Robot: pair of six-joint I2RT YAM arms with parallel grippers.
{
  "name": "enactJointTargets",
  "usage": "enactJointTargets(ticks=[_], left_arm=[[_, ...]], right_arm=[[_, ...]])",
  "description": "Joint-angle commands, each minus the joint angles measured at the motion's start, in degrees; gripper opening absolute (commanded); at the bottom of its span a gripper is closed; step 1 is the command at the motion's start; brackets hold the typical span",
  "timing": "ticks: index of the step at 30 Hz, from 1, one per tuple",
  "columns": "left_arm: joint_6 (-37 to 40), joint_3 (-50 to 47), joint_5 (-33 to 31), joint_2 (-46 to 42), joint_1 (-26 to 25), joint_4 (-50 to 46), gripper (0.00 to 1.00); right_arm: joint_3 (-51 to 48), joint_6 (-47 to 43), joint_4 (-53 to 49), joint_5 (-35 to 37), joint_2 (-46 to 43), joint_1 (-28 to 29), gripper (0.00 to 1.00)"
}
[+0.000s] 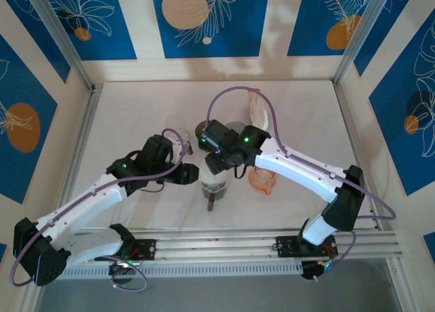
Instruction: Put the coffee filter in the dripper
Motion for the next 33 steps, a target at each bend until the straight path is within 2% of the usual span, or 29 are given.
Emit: enactJointTargets(ticks=[1,13,22,33], left_arm=[[-0.1,-0.8,0.2,-0.1,-0.2,1.2,0.54],[-0.2,-0.6,0.3,0.1,-0.3,1.6,0.57],[-0.4,-0.6,0.4,0.3,-0.2,1.7,0.58],[-0.6,-0.8,0.4,0.1,-0.3,2.0,0.61]], right_arm=[[0.9,0.6,-1.6,-3.0,2.6,-0.5,0.62],[-1.0,0.0,-1.7,-5.6,5.1,-2.3,0.64],[-3.4,0.3,0.4,-4.9,1.2,-2.2,0.67],[-4.9,0.8,1.7,-6.1,5.5,-2.9,0.69]])
